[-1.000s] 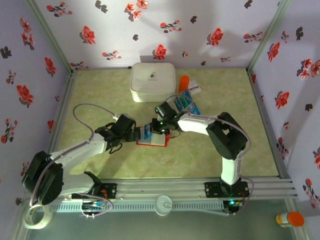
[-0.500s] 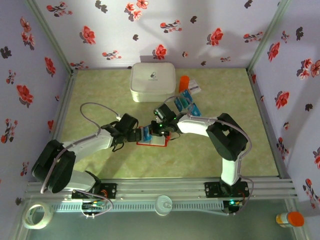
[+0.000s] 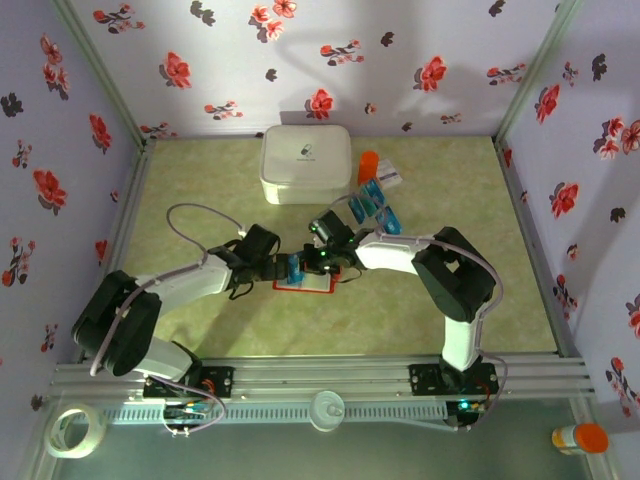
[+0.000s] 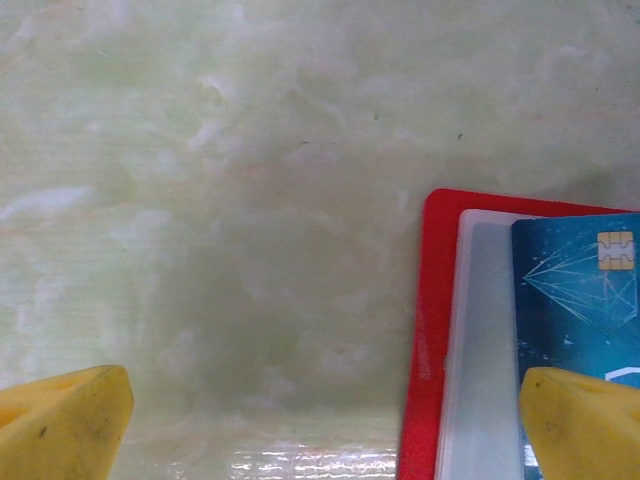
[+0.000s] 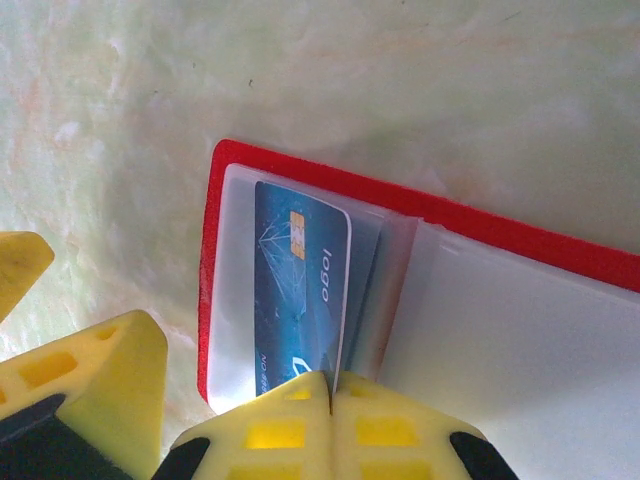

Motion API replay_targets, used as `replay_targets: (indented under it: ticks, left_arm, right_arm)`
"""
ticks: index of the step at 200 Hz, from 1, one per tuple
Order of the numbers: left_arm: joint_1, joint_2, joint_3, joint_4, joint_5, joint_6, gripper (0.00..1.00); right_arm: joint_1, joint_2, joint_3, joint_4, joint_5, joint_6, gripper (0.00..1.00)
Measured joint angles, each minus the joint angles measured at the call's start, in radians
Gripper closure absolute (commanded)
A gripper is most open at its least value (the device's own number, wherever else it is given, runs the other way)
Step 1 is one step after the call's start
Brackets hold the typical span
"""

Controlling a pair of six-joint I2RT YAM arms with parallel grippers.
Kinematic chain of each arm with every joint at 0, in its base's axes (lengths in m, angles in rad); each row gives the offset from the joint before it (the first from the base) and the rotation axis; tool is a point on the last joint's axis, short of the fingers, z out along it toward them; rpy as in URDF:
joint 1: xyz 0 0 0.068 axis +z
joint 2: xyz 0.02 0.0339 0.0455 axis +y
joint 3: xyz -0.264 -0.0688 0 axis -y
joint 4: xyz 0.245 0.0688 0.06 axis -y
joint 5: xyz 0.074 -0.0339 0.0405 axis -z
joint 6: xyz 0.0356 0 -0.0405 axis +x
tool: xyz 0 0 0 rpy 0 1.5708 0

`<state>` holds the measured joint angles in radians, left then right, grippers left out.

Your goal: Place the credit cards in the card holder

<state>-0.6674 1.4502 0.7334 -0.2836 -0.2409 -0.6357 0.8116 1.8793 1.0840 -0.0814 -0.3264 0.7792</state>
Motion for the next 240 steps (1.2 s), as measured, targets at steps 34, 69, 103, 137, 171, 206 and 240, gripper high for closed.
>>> replay_targets:
  ticks: [34,69,103,137,171,206,240]
  left_arm:
    - [0.000,0.008,-0.002,0.021,0.018,0.000,0.00]
    - [0.000,0.028,-0.012,0.042,0.025,0.000,0.00]
    - [0.000,0.047,-0.037,0.048,0.025,-0.001,0.00]
    - [0.000,0.049,-0.049,0.063,0.024,-0.004,0.00]
    - [0.000,0.047,-0.057,0.073,0.020,-0.005,0.00]
    - [0.000,0.043,-0.064,0.083,0.017,-0.009,0.00]
    - [0.000,0.042,-0.069,0.090,0.013,-0.012,0.00]
  right_arm:
    - [0.000,0.000,-0.008,0.016,-0.004,0.017,1.00]
    - [0.000,0.000,-0.012,0.026,-0.008,0.018,1.00]
    - [0.000,0.000,-0.012,0.026,-0.008,0.018,1.00]
    - [0.000,-0.005,-0.012,0.026,-0.011,0.018,1.00]
    - [0.000,-0.015,-0.012,0.023,-0.015,0.018,1.00]
    - [-0.002,-0.063,-0.014,-0.010,-0.014,0.018,1.00]
    - [-0.021,-0.154,-0.077,0.003,-0.002,0.034,1.00]
